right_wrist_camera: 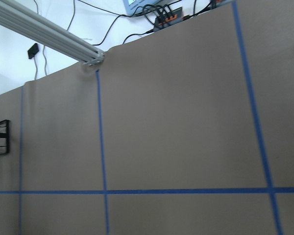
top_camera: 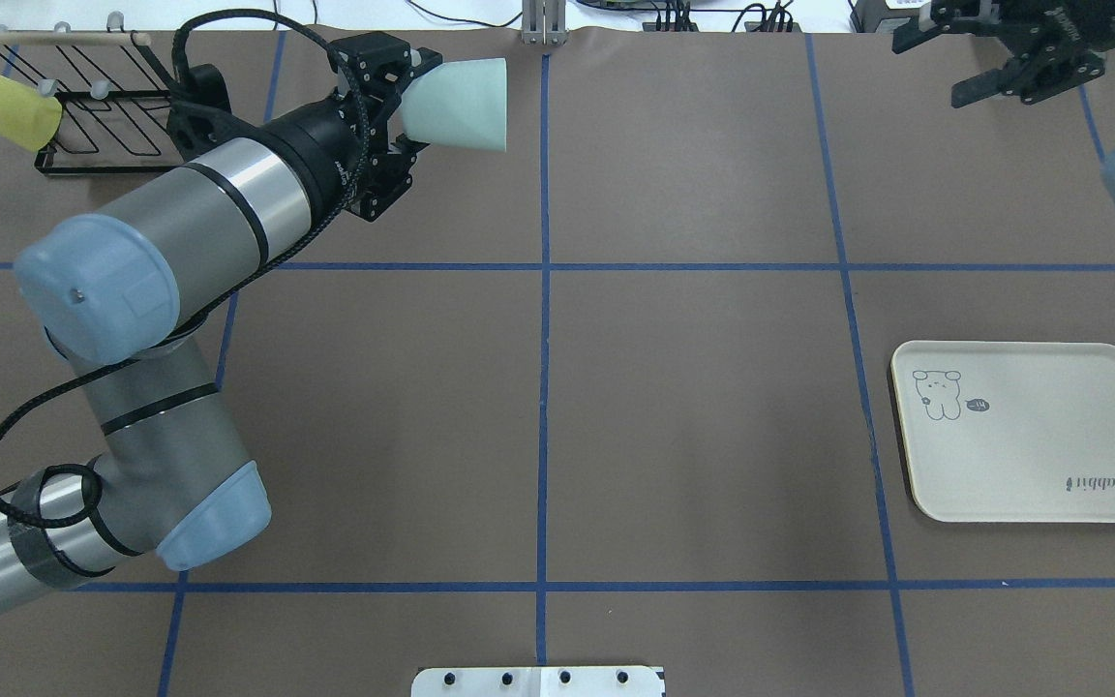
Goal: Left arm grabs green cup and hands to right arm on tray
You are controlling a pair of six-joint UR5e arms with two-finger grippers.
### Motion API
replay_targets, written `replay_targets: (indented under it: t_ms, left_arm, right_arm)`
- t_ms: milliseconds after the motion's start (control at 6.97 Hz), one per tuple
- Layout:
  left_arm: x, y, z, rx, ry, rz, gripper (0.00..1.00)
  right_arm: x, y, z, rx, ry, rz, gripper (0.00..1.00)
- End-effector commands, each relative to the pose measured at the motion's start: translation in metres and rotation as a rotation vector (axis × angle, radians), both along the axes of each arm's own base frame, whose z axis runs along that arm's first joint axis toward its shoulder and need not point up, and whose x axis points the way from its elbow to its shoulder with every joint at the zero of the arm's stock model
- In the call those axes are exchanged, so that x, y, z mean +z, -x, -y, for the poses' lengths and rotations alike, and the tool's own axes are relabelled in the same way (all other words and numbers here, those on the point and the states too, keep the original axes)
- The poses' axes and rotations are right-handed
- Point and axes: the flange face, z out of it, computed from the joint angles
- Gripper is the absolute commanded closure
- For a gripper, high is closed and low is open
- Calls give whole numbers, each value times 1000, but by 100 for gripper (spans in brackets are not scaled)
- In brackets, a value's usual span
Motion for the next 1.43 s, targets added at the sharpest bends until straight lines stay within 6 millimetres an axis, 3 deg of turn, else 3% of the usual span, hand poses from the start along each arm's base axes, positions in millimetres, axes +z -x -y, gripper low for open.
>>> replay_targets:
  t_ms: [0,143,430,861,1291]
  left_arm:
    - [-11,6,-7,19,-21,-49,62]
    - [-18,11,-12,26,-33,-72,62]
    - [-32,20,-25,88,-32,-139,62]
    - [-41,8,-43,164,-38,-167,62]
    - [-48,14,-49,172,-35,-202,62]
  right_arm:
    - [-32,33,-26,-44,-22,122,1]
    - [-40,36,-35,-44,-35,174,1]
    - [-57,63,-60,-67,-58,289,1]
    - [-71,138,-113,26,-194,557,1]
    - [-71,151,-120,7,-251,542,4]
